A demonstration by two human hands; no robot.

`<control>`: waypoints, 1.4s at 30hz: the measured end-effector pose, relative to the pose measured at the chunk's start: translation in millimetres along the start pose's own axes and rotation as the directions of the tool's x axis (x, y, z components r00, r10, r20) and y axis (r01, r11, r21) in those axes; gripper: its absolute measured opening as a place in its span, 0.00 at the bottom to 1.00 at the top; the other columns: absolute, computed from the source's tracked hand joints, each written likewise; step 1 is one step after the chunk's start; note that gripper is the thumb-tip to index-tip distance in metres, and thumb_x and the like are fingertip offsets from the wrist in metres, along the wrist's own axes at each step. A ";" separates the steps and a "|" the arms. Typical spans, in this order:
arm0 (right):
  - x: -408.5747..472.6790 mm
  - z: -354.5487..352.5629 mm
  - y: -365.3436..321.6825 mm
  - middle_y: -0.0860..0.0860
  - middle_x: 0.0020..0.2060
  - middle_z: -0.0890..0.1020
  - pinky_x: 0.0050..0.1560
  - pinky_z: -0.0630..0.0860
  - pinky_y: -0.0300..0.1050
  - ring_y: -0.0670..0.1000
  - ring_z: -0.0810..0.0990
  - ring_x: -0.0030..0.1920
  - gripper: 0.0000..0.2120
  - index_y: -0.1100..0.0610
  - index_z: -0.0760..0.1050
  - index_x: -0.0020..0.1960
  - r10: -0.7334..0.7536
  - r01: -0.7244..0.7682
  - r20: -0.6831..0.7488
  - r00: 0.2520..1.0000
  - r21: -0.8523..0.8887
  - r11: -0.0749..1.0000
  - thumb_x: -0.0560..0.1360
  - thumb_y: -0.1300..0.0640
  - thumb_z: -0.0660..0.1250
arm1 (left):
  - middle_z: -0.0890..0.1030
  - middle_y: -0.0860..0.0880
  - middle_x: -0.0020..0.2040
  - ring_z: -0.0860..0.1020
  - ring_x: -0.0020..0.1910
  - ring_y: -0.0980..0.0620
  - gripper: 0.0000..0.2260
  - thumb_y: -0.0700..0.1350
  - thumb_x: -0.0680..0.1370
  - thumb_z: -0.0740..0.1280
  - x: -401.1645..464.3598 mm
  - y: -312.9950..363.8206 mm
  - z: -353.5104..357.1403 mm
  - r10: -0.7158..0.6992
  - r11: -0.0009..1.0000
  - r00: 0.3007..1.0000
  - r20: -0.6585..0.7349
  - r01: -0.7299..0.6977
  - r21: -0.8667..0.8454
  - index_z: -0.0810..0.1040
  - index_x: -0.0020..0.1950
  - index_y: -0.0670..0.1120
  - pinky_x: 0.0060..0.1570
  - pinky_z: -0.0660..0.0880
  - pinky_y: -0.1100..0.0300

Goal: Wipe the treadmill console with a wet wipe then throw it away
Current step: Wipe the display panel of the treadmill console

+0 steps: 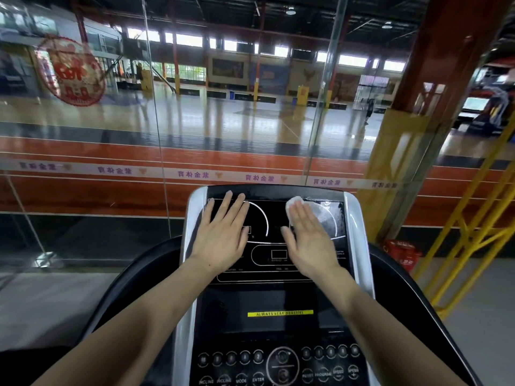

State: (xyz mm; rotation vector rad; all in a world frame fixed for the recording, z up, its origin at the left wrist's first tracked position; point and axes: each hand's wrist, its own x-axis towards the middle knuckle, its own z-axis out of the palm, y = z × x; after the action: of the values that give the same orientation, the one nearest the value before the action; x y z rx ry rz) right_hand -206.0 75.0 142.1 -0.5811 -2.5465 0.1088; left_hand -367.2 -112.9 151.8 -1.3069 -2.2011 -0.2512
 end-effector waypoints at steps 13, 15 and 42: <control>-2.3 -7.2 1.3 0.48 0.85 0.50 0.83 0.43 0.42 0.47 0.44 0.84 0.34 0.54 0.52 0.86 -0.002 0.003 -0.027 1.000 0.033 0.999 0.84 0.39 0.42 | 0.59 0.49 0.85 0.52 0.85 0.46 0.29 0.57 0.84 0.44 31.0 26.1 1.2 0.070 0.998 0.996 0.056 -0.070 0.004 0.61 0.83 0.47 0.82 0.49 0.39; -6.3 -13.5 27.9 0.49 0.85 0.47 0.83 0.40 0.41 0.47 0.42 0.84 0.34 0.55 0.48 0.86 0.063 -0.064 -0.060 0.996 -0.020 0.998 0.85 0.38 0.44 | 0.58 0.49 0.85 0.51 0.85 0.46 0.30 0.57 0.84 0.44 35.6 32.2 1.6 0.077 0.997 0.995 0.065 -0.076 -0.019 0.60 0.84 0.47 0.82 0.48 0.39; -53.6 13.2 28.9 0.51 0.85 0.47 0.84 0.47 0.56 0.51 0.43 0.85 0.34 0.54 0.47 0.86 0.278 -0.280 -0.086 0.957 -0.008 0.960 0.84 0.39 0.40 | 0.59 0.48 0.85 0.53 0.84 0.46 0.30 0.57 0.84 0.45 30.1 27.7 4.0 0.094 0.995 0.994 0.059 -0.092 -0.030 0.61 0.83 0.46 0.82 0.52 0.42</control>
State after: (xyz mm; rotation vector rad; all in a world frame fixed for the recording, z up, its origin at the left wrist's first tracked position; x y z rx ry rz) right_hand -160.3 79.0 100.1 -0.9315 -2.3728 0.1546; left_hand -356.1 -74.6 161.8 -1.4448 -2.1866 -0.2088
